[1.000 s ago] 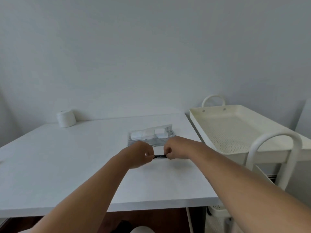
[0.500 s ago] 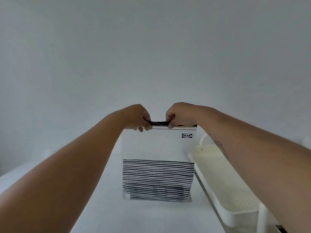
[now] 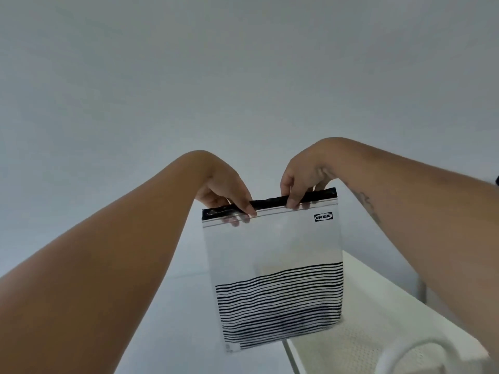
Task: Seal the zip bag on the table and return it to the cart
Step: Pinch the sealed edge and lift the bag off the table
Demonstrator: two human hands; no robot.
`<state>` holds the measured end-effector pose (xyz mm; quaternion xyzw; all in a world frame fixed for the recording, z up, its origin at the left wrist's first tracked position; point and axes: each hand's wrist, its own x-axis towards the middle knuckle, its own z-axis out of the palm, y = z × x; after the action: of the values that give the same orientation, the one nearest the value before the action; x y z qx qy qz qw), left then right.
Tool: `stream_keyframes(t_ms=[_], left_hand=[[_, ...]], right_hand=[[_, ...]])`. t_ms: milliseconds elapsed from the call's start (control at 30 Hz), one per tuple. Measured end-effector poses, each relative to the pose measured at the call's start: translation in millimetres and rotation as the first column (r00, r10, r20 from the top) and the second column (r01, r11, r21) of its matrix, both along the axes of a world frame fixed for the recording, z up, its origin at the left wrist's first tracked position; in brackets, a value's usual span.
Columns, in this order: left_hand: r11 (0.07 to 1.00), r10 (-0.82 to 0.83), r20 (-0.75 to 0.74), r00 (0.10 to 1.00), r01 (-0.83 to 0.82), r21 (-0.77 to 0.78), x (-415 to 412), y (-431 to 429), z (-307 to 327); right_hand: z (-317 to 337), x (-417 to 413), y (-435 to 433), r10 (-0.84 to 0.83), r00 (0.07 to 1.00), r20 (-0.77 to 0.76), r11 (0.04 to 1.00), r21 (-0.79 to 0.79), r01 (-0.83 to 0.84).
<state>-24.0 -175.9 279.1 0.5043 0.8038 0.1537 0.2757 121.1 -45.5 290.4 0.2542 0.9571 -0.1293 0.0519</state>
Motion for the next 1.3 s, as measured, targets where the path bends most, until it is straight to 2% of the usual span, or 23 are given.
stream_keyframes(t_ms=[167,300,467,600,733,867,1000,1167,1300], left_hand=[[0.998,-0.061,0.028,0.998,0.06,0.03,13.4,48.2,0.8],[0.993,-0.115,0.028,0.993,0.114,0.037,26.1,86.9,-0.6],[0.99,-0.131,-0.077,0.988,0.134,0.039,29.6,134.2,-12.2],[0.98,-0.115,-0.21,0.971,0.145,0.134,18.1,166.8,-24.4],[0.939,-0.052,-0.348,0.936,0.165,0.302,1.5,193.1,-34.1],[0.911,-0.017,-0.388,0.922,0.174,0.375,-6.8,209.2,-47.9],[0.894,0.002,-0.392,0.92,0.174,0.412,-3.5,215.3,-65.6],[0.898,-0.003,-0.453,0.891,0.202,0.391,13.9,219.6,-90.8],[0.904,-0.004,-0.466,0.885,0.202,0.376,25.1,224.6,-74.2]], right_hand=[[-5.4,23.1,43.8,-0.081,0.997,0.0,0.995,-0.058,0.081],[2.3,35.3,70.1,-0.143,0.987,0.074,0.989,-0.031,0.145],[-6.2,32.0,104.7,-0.207,0.973,0.106,0.978,-0.011,0.209],[-26.3,24.5,137.3,-0.222,0.975,-0.034,0.975,0.006,0.222],[-47.3,14.0,162.0,-0.204,0.945,-0.255,0.962,0.128,0.242],[-72.2,8.3,179.6,-0.167,0.892,-0.421,0.955,0.157,0.253],[-110.2,12.2,190.2,-0.121,0.799,-0.59,0.961,0.131,0.242],[-156.6,28.2,196.5,-0.142,0.715,-0.684,0.965,0.067,0.255],[-138.8,38.8,203.4,-0.135,0.735,-0.665,0.967,0.073,0.243]])
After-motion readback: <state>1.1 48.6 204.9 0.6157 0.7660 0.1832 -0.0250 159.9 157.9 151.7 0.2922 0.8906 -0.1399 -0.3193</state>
